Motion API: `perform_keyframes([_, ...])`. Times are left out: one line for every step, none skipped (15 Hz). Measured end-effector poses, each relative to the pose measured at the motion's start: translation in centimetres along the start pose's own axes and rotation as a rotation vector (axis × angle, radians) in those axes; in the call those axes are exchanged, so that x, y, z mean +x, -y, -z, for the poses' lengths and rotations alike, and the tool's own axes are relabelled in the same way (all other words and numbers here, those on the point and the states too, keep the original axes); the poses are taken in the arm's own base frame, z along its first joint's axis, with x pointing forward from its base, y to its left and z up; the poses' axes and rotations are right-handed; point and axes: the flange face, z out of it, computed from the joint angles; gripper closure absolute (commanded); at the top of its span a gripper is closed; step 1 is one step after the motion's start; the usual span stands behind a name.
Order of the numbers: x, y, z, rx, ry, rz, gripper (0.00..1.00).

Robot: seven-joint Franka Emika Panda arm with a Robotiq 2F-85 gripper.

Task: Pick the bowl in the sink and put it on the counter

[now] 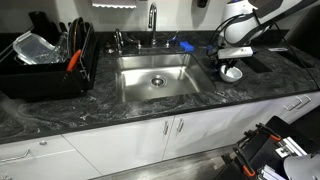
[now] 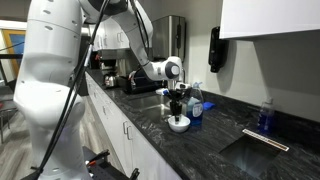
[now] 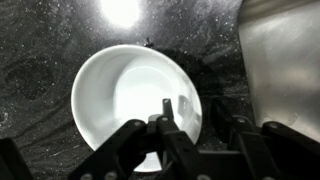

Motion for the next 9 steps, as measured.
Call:
perform_keyframes([0.1,0.0,0.1,-0.006,-0.006,0.007,0.17])
perform_keyframes([0.1,0.1,0.3,-0.017,-0.016,0.020,0.09])
perform_keyframes([0.2,0.2,0.5,-0.034,-0.025,0.037,0.03])
perform_keyframes([0.3,0.3,0.9,-0.058,-0.033,0.057,0.00])
perform_keyframes([0.5,0.5,1.4,-0.078,-0.046,0.076,0.00])
perform_keyframes([0.7,0.7,2.2,-0.088,-0.061,0.088,0.00])
perform_keyframes([0.9,0.9,3.1,-0.087,-0.079,0.096,0.00])
perform_keyframes([1.2,1.1,4.1,-0.079,-0.095,0.104,0.00])
perform_keyframes([1.4,1.2,5.0,-0.067,-0.111,0.112,0.00])
